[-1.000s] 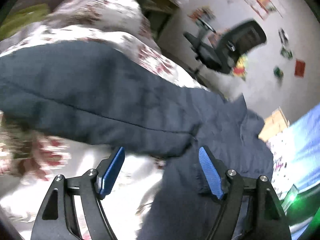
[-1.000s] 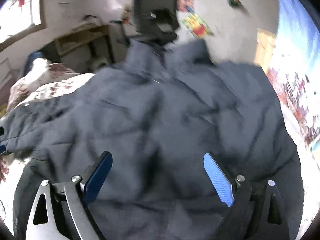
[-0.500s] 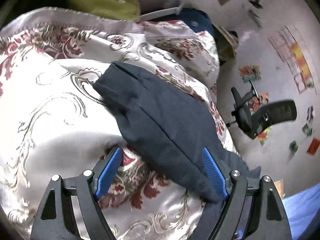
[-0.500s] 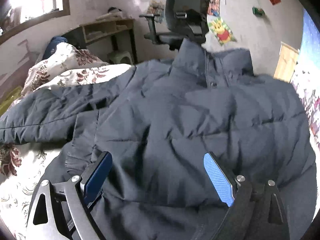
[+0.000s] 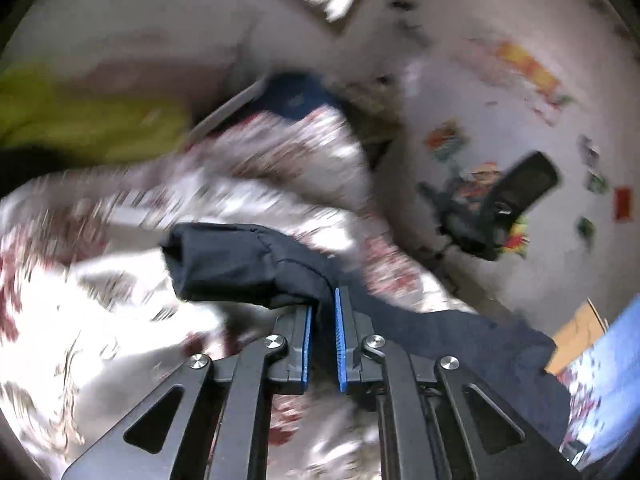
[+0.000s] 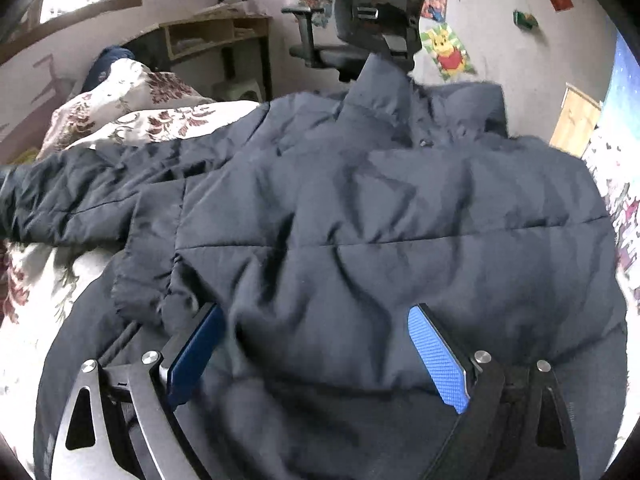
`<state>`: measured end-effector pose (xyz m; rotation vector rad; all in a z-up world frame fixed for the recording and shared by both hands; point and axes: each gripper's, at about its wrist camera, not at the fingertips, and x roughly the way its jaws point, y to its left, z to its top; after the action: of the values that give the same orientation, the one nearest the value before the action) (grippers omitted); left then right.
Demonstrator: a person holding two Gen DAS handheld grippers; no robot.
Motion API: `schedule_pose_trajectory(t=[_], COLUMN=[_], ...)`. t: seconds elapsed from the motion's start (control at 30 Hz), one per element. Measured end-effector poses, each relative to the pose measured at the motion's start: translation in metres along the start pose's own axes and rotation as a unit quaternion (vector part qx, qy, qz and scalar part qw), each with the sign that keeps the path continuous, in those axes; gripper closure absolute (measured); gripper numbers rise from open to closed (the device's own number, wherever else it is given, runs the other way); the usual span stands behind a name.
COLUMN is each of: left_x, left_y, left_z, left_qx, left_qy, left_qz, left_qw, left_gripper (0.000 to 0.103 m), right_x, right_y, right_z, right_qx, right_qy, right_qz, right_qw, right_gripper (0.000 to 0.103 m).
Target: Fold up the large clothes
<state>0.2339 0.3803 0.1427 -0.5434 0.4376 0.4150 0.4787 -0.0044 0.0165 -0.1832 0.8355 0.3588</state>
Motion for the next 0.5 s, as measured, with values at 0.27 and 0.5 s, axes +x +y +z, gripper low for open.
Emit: schedule_pose_trajectory(t=[0.27, 0.5], left_x=[-0.037, -0.047], left_y=[-0.156, -0.252], left_z=[-0.031, -0.097], left_qx=[0.167, 0.222], left_qy=[-0.006, 0.058], left_qz=[-0.176, -0.283], left_qw=[0.9702, 0.9311], left_gripper=[0.097, 0.099], right_x=[-0.068, -0.121], right_y=[-0.047, -0.103], right_z=[-0.012, -0.027], right_qx=[-0.001, 0.031], right_qy=[-0.038, -0.065], right_qz=[-0.013, -0.040], right_qw=[0.999, 0.997], right_gripper=[0.010, 0.010])
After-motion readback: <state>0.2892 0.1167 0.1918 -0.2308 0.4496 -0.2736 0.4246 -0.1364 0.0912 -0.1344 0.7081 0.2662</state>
